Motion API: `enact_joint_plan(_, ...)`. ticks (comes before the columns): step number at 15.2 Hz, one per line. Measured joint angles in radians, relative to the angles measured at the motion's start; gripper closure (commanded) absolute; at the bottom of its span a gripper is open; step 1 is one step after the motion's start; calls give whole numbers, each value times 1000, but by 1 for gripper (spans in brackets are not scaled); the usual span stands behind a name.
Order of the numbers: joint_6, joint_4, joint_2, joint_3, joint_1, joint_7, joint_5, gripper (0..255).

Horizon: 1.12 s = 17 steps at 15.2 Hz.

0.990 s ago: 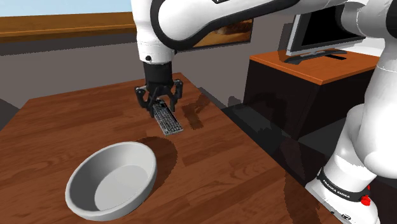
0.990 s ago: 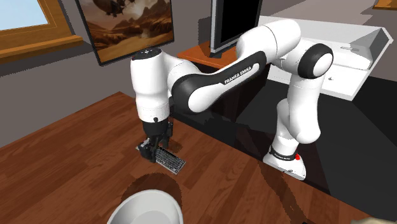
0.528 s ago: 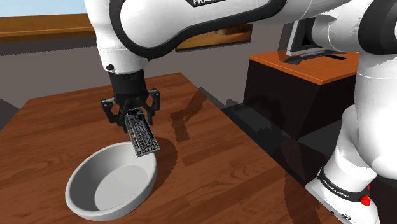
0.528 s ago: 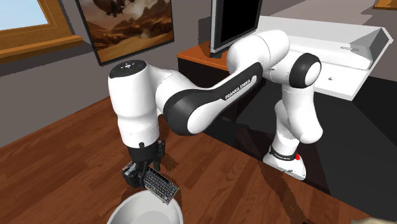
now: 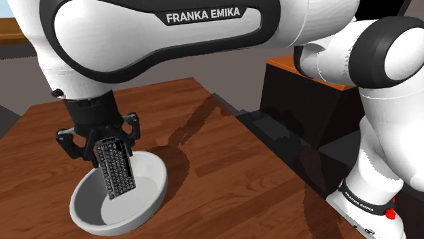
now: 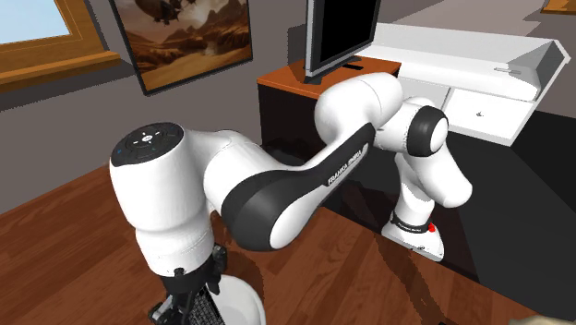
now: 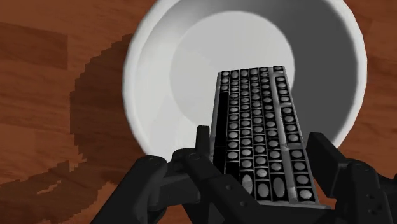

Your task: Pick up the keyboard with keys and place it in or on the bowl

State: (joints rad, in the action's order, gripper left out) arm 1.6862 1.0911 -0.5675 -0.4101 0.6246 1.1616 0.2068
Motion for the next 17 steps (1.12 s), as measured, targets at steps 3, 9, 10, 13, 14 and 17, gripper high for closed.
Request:
enact_joint_plan(3, 36, 34, -4, 1, 0, 8, 2, 255)
enact_joint_plan(9, 117, 114, -6, 3, -11, 12, 4, 255)
enact_joint_plan(10, 133, 136, 0, 3, -15, 13, 3, 255)
enact_joint_plan(13, 180, 178, 10, 2, -21, 17, 4, 255)
enact_joint_plan(14, 182, 185, 8, 2, -21, 17, 4, 255)
enact_joint_plan(17, 183, 188, 3, 3, -21, 17, 4, 255)
